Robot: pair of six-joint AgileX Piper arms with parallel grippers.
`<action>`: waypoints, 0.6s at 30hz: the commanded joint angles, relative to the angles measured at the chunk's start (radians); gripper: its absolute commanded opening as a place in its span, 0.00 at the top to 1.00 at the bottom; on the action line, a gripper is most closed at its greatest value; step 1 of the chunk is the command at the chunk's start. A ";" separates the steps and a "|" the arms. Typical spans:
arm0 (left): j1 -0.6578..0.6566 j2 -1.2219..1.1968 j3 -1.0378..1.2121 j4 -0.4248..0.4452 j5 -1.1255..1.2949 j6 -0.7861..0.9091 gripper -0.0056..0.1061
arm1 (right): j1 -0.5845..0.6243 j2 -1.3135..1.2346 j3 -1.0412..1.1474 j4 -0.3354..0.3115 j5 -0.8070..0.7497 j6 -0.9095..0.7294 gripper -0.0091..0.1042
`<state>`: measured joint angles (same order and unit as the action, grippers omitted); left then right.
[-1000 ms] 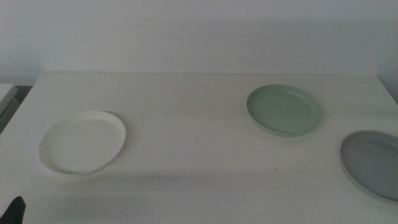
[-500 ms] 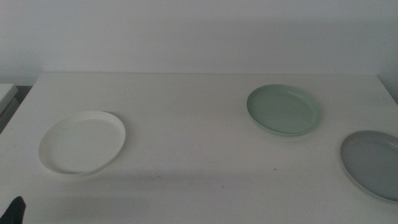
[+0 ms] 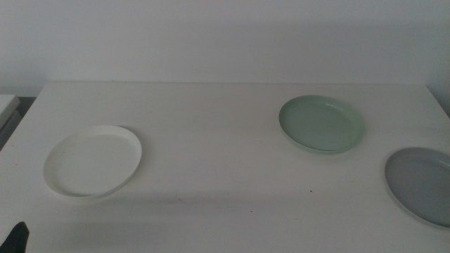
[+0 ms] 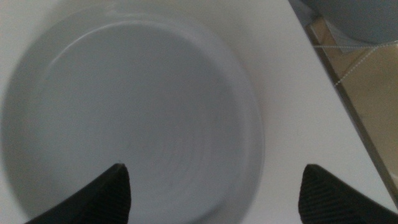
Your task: Stack the three bowls on top of each other.
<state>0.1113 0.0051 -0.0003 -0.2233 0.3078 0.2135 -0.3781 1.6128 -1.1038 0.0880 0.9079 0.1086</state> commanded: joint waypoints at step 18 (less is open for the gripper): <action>-0.004 -0.005 0.000 -0.002 -0.012 -0.001 0.11 | -0.013 0.370 -0.157 -0.100 -0.015 -0.001 0.46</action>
<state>0.1113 0.0051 -0.0003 -0.2233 0.3078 0.2135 -0.3844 1.9760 -1.2510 0.0000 0.8965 0.1042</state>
